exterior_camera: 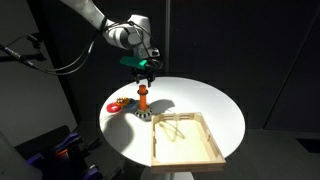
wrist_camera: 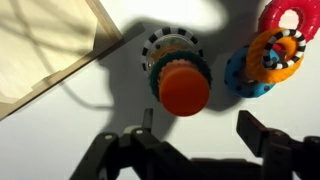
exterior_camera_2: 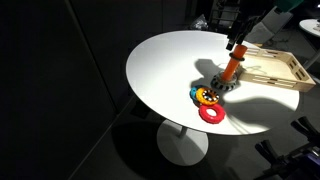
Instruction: Put the green ring on the orange ring holder
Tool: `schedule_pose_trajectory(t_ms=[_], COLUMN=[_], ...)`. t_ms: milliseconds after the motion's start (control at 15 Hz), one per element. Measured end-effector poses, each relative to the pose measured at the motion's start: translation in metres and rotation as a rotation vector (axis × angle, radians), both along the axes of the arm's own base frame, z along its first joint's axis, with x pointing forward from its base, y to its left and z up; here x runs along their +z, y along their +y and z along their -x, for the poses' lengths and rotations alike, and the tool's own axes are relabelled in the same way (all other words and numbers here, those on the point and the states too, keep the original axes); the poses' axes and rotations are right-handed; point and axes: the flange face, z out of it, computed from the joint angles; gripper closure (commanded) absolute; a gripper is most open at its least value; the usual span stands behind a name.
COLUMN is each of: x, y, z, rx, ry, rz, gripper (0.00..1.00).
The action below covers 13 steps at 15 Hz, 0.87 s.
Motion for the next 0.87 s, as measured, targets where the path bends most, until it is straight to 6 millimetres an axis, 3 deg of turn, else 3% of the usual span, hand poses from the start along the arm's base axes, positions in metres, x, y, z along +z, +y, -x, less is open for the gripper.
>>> schedule_pose_trajectory(t_ms=[533,867], x=[0.012,0.021], y=[-0.003,-0.012], z=[0.007,0.008], rx=[0.006,-0.007], ry=[0.173,0.185], rz=[0.011,0.017], gripper=[0.0,0.0])
